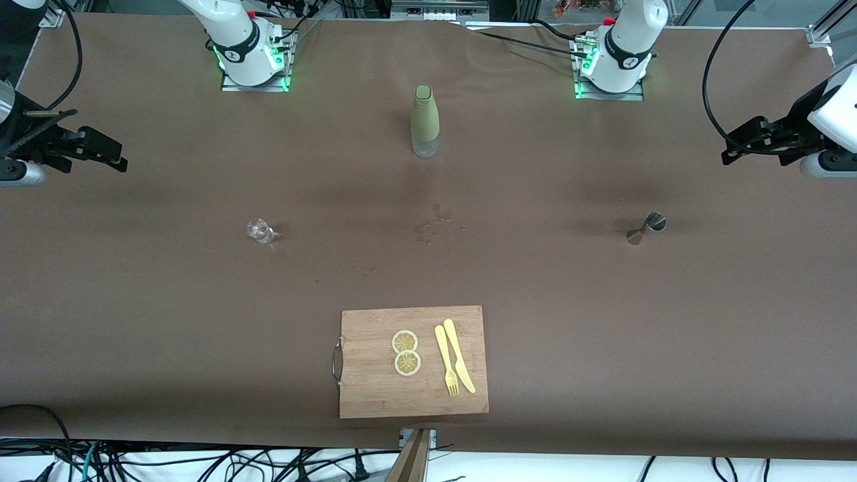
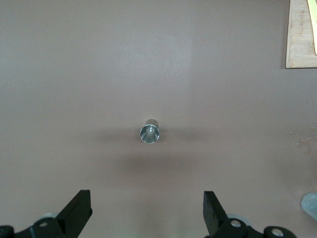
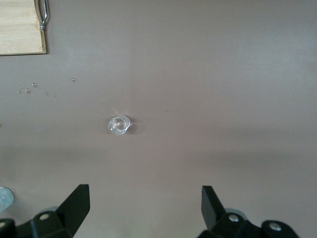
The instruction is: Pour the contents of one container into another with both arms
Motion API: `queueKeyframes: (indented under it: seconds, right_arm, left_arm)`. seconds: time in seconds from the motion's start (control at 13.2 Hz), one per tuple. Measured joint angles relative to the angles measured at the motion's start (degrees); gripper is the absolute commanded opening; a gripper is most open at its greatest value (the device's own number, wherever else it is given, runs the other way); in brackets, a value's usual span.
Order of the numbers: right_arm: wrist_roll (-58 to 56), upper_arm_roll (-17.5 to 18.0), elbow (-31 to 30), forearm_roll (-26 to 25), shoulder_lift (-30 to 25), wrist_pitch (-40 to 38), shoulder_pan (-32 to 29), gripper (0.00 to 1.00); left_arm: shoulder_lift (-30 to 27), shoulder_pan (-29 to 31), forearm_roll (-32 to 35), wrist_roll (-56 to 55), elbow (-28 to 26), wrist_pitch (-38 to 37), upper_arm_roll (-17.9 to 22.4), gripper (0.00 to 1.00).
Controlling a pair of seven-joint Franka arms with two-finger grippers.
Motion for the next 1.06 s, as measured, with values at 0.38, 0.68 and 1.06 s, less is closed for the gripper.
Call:
queueKeyframes:
  seconds: [0.38,0.68,1.06]
  right_arm:
    - [0.0,0.4,0.0,0.0,0.0,0.0,0.0,1.00]
    - [0.0,1.2,0.0,0.0,0.0,0.0,0.0,1.00]
    - [0.0,1.2,0.0,-0.1,0.0,0.0,0.0,1.00]
  left_arm:
    - [0.0,0.0,0.0,0.0,0.2,-0.1,0.0,1.00]
    - [0.0,0.0,0.0,0.0,0.3,-0.1,0.0,1.00]
    - [0.0,0.0,0.0,0.0,0.3,-0.1,0.0,1.00]
